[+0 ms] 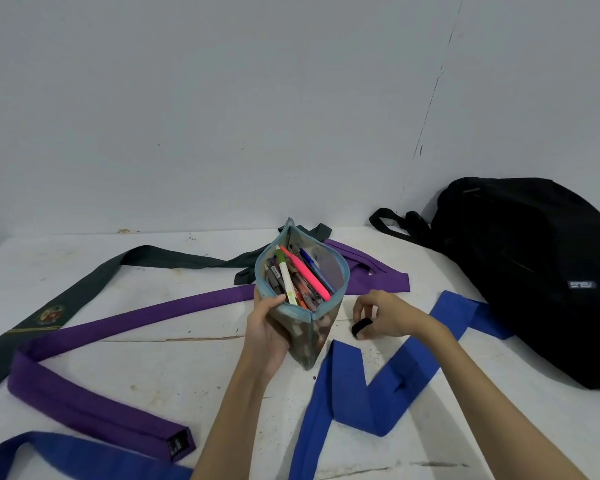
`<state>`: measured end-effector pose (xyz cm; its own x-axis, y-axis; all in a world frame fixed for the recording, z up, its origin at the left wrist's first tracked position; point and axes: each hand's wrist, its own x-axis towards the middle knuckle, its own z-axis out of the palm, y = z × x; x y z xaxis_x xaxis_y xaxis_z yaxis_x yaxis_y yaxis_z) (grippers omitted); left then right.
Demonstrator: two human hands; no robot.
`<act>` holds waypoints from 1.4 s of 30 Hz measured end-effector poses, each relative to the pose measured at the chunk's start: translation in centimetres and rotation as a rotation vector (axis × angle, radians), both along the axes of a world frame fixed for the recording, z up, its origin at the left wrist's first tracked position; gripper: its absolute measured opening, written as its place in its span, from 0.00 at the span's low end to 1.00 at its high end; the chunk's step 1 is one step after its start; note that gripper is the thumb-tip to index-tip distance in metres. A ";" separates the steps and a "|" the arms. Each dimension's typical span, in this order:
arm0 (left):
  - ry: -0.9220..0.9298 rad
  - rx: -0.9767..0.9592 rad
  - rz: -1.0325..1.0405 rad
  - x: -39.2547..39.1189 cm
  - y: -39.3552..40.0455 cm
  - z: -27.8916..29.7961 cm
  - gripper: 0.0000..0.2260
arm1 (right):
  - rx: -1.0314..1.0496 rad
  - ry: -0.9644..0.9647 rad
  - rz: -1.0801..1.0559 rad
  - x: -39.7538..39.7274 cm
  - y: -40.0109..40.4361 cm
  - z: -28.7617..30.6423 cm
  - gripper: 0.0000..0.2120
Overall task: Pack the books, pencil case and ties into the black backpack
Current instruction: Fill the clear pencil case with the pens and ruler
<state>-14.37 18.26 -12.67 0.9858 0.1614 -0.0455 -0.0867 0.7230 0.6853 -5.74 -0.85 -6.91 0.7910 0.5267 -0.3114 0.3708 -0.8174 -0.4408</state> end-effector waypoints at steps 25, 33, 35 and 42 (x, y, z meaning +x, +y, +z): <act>0.042 -0.012 0.029 -0.2 -0.3 0.6 0.39 | 0.662 -0.248 -0.190 -0.1 9.1 8.2 0.06; 0.025 -0.029 0.014 -0.1 0.0 0.4 0.35 | 0.414 -0.345 -0.145 -0.4 8.3 7.4 0.06; 0.029 -0.022 0.019 0.0 -0.1 0.3 0.33 | 0.132 -0.386 -0.098 -0.6 7.8 7.2 0.12; 0.045 0.004 0.010 -0.2 -0.3 0.5 0.39 | -0.006 -0.351 -0.099 -0.5 8.2 5.9 0.10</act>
